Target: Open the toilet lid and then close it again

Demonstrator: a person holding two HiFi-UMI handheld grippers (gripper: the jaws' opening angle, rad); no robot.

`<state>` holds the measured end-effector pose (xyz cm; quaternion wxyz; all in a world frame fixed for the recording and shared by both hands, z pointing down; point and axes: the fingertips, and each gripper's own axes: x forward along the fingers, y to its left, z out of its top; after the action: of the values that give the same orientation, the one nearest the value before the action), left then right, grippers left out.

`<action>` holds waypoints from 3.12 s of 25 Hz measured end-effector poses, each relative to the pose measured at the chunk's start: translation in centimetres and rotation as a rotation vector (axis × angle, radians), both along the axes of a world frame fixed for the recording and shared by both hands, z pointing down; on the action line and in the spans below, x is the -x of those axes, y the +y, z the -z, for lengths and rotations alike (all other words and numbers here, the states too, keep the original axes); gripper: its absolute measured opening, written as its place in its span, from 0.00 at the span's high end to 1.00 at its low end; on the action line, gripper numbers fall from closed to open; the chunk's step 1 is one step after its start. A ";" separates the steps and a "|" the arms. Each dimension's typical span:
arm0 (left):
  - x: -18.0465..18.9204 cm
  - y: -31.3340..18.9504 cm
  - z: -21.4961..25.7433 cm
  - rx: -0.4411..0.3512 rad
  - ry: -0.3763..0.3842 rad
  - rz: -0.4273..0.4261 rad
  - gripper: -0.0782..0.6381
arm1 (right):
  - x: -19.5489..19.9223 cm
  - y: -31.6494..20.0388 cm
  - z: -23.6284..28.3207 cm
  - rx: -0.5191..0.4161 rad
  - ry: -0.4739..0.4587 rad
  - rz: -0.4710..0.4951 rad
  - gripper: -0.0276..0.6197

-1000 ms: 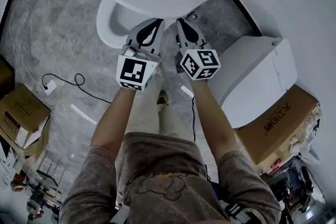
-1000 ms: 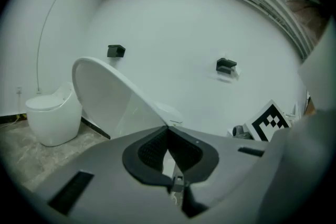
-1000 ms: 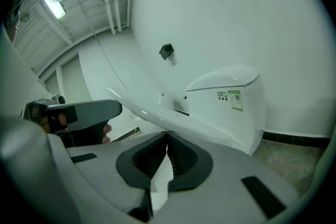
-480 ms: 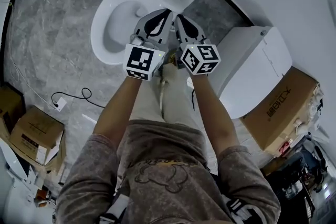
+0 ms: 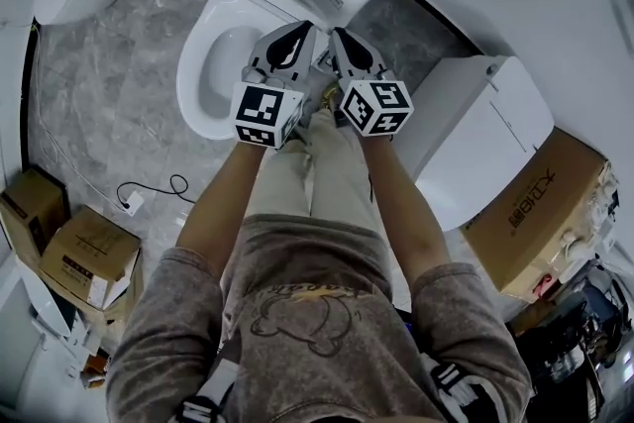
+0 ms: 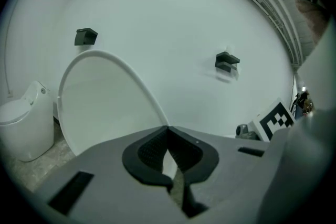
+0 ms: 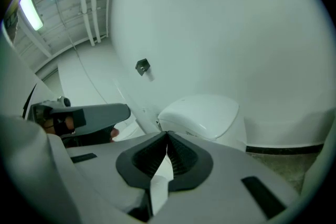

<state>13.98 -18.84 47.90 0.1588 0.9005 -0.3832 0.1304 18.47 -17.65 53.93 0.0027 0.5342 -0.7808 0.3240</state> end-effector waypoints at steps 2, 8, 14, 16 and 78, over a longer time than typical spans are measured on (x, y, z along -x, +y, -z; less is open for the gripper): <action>-0.5 -0.4 -0.1 0.007 -0.009 0.002 0.88 | -0.9 -1.0 0.5 -0.011 -0.006 -0.004 0.91; -1.5 -1.8 -0.5 0.023 -0.027 0.014 0.88 | -2.6 -1.9 1.4 -0.021 -0.006 -0.022 0.91; -2.5 -2.8 -0.4 0.084 -0.066 -0.016 0.88 | -4.8 -1.5 3.0 -0.014 0.013 -0.047 0.91; -2.4 -2.7 1.1 0.078 -0.067 -0.038 0.88 | -5.5 -1.5 4.3 -0.019 0.016 -0.062 0.91; 2.3 -13.0 9.1 0.044 -0.213 -0.026 0.64 | 4.8 -7.9 11.4 -0.069 -0.053 0.184 0.61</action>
<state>11.64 -31.85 38.78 0.1353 0.8826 -0.3835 0.2360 13.71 -25.54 42.57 -0.0065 0.4513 -0.8370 0.3094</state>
